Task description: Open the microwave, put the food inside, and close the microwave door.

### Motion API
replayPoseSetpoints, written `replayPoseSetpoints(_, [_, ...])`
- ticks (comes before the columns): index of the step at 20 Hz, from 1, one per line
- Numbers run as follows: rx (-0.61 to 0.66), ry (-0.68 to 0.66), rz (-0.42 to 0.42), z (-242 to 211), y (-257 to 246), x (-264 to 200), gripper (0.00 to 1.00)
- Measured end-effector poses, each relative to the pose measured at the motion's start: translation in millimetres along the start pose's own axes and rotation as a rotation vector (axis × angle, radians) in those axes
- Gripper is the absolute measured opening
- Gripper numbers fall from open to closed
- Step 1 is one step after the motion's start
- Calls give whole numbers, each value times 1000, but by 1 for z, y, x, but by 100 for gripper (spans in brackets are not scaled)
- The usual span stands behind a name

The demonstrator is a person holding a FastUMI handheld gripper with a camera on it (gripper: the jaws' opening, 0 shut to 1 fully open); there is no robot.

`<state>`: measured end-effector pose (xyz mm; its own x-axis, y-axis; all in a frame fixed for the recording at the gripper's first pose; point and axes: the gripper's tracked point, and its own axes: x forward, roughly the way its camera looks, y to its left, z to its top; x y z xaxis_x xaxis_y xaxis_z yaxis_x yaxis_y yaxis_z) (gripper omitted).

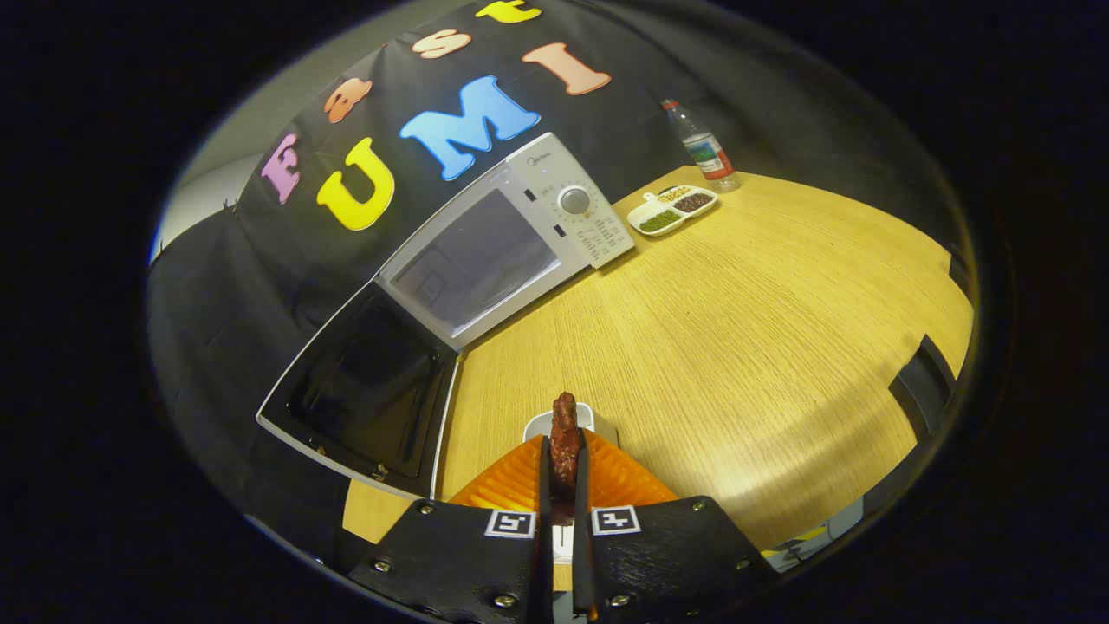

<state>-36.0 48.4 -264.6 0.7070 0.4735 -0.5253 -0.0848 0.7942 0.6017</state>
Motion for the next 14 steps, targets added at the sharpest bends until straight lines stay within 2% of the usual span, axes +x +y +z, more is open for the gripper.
replayPoseSetpoints(3, [-20, 9, 11, 7, 15, 0, 9])
replayPoseSetpoints(8, [-53, -31, 46, 46, 46, 6, 9])
replayPoseSetpoints(14, [-68, -92, 101, 103, 86, 41, 9])
